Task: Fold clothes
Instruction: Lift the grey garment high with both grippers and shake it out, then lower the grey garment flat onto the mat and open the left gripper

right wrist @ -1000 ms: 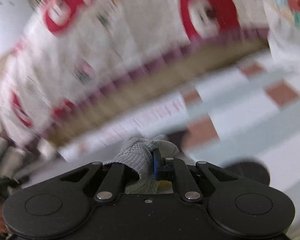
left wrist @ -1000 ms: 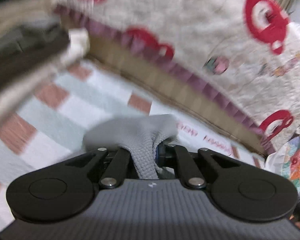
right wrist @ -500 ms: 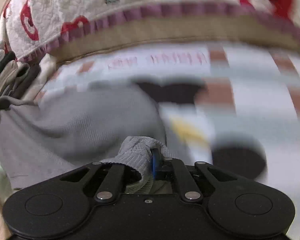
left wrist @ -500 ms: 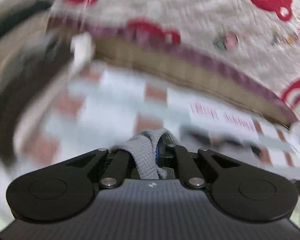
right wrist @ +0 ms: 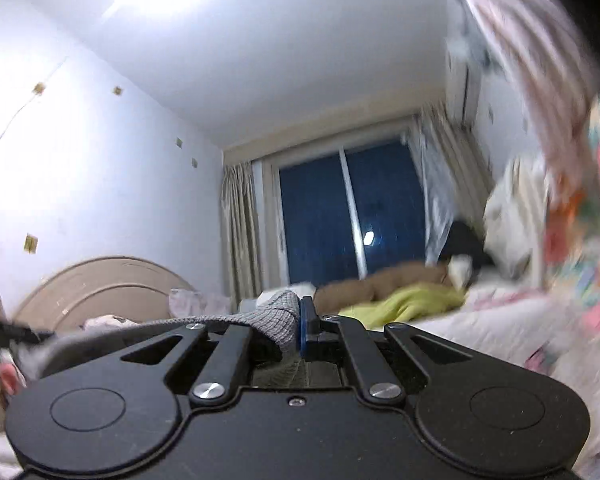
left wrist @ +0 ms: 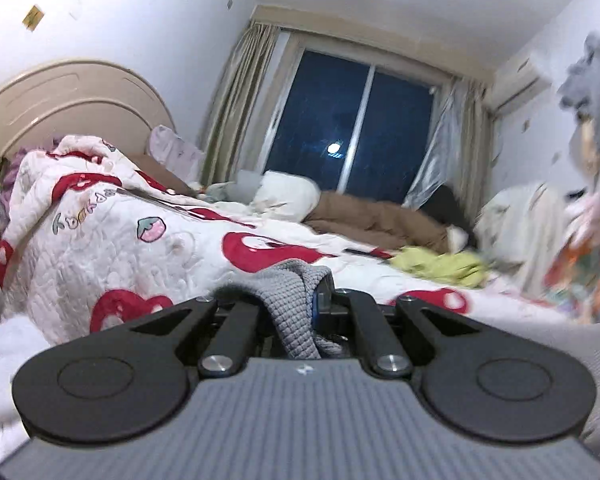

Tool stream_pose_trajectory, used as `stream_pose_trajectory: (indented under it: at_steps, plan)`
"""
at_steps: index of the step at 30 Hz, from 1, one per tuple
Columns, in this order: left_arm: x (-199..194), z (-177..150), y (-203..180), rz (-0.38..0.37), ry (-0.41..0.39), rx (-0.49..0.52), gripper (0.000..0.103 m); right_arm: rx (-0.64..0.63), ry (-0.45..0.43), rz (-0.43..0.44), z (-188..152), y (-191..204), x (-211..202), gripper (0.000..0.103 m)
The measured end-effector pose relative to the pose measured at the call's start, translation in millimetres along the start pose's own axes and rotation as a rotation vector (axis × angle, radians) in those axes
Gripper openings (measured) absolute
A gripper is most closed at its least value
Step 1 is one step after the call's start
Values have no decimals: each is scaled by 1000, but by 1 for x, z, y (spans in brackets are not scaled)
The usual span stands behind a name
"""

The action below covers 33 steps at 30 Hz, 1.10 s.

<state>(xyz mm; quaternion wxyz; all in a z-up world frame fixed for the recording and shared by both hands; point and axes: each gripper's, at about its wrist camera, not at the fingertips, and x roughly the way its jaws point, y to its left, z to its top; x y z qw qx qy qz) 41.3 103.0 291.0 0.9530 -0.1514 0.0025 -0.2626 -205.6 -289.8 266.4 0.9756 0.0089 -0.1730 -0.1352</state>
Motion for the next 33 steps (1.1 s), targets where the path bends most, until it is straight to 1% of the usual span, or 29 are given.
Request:
stream_pose_trajectory:
  at_steps: [2, 4, 5, 6, 7, 9, 10, 11, 12, 13, 15, 16, 19, 21, 22, 25, 26, 29, 30, 32, 33]
  plan:
    - [-31, -31, 10, 2, 72, -21, 5, 9, 74, -27, -28, 5, -46, 8]
    - [-53, -86, 29, 31, 250, -62, 5, 38, 231, -78, -79, 4, -87, 12]
    - [-57, -114, 39, 57, 354, -81, 5, 62, 336, -112, -113, -1, -104, 13]
    - [-58, -151, 48, 79, 465, -105, 5, 90, 451, -149, -149, -8, -121, 14]
    - [-60, -188, 58, 102, 575, -128, 5, 134, 563, -175, -185, -17, -135, 16]
    - [-60, -254, 72, 156, 775, -156, 4, 236, 781, -214, -257, -37, -158, 8]
    - [-59, -284, 78, 185, 866, -163, 3, 254, 832, -208, -273, -43, -163, 3]
    - [-59, -309, 82, 212, 942, -171, 3, 257, 857, -189, -281, -46, -164, 3]
    - [-59, -326, 87, 235, 994, -174, 3, 260, 881, -170, -288, -49, -165, 3]
    - [-58, -336, 90, 251, 1021, -166, 3, 263, 905, -152, -296, -53, -167, 3]
    - [-58, -338, 87, 257, 1015, -115, 3, 268, 954, -114, -311, -59, -169, 3]
    - [-57, -330, 83, 252, 995, -75, 3, 246, 954, -91, -309, -56, -168, 3]
    - [-68, -302, 65, 240, 923, 29, 3, 215, 910, -18, -285, -41, -170, 3]
    - [-77, -283, 61, 240, 886, 59, 3, 238, 891, 13, -274, -35, -177, 3]
    - [-81, -277, 62, 243, 881, 70, 3, 254, 888, 22, -269, -33, -182, 3]
    - [-76, -302, 68, 254, 1007, 110, 3, 245, 968, 35, -275, -26, -198, 3]
    - [-74, -310, 70, 258, 1050, 123, 3, 235, 1016, 31, -284, -24, -203, 3]
    - [-69, -334, 77, 267, 1171, 160, 3, 314, 1126, -4, -314, -29, -207, 3]
    - [-69, -336, 78, 261, 1180, 154, 3, 336, 1125, -1, -314, -29, -208, 3]
    - [-70, -338, 80, 246, 1194, 129, 3, 373, 1090, 20, -305, -30, -210, 4]
    - [-74, -328, 83, 217, 1173, 55, 3, 407, 1062, 39, -296, -32, -211, 4]
